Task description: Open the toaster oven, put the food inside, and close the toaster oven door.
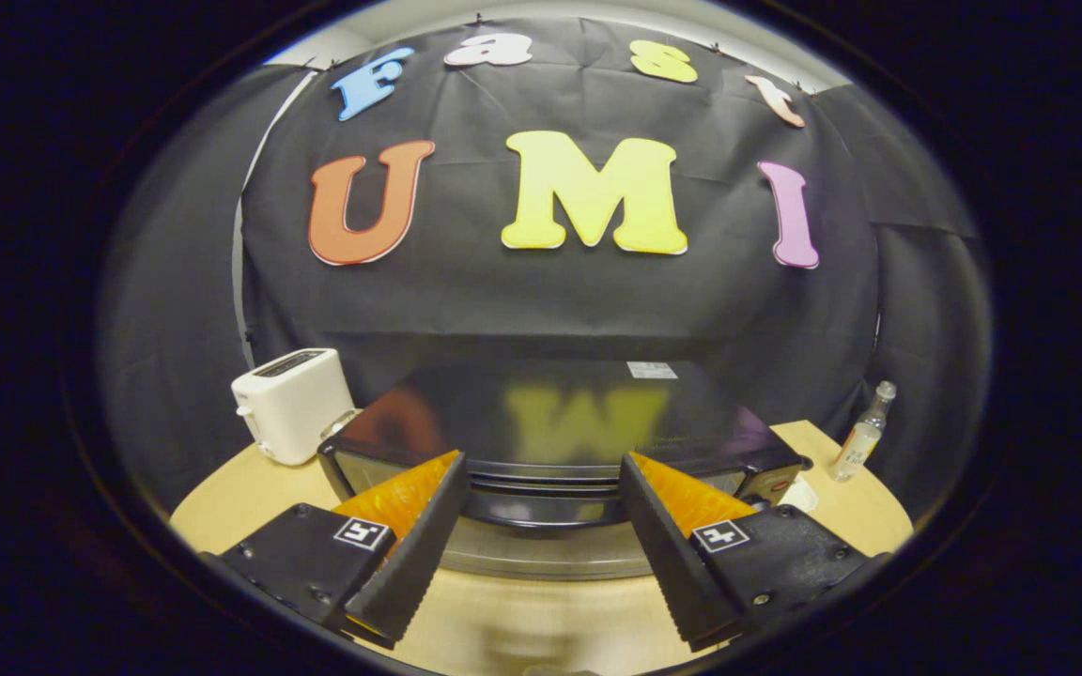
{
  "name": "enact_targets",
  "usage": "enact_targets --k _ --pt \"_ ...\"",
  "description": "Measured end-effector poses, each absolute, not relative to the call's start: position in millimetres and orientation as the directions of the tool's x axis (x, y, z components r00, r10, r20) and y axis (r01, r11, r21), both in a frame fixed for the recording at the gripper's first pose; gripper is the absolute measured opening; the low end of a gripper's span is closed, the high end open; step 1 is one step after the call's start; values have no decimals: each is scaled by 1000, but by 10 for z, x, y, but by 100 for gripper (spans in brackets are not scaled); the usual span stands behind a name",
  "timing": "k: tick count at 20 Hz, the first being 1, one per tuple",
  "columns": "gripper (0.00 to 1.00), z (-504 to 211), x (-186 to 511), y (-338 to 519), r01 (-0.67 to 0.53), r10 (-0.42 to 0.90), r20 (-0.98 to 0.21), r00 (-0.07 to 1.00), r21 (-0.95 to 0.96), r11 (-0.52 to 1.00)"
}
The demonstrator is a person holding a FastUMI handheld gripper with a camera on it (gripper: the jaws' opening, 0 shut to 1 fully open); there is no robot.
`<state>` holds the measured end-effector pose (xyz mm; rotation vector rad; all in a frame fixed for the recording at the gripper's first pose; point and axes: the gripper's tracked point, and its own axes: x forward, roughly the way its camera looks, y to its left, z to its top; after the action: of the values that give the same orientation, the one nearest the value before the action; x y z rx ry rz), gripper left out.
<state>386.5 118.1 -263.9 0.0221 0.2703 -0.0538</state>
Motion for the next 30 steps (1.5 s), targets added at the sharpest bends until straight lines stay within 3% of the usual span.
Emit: enact_targets --k 13,30 --pt "100 -2760 3349 1231 56 -58 -311 949 -15 998" --pt "100 -3619 2484 1302 38 -68 -473 879 -72 997"
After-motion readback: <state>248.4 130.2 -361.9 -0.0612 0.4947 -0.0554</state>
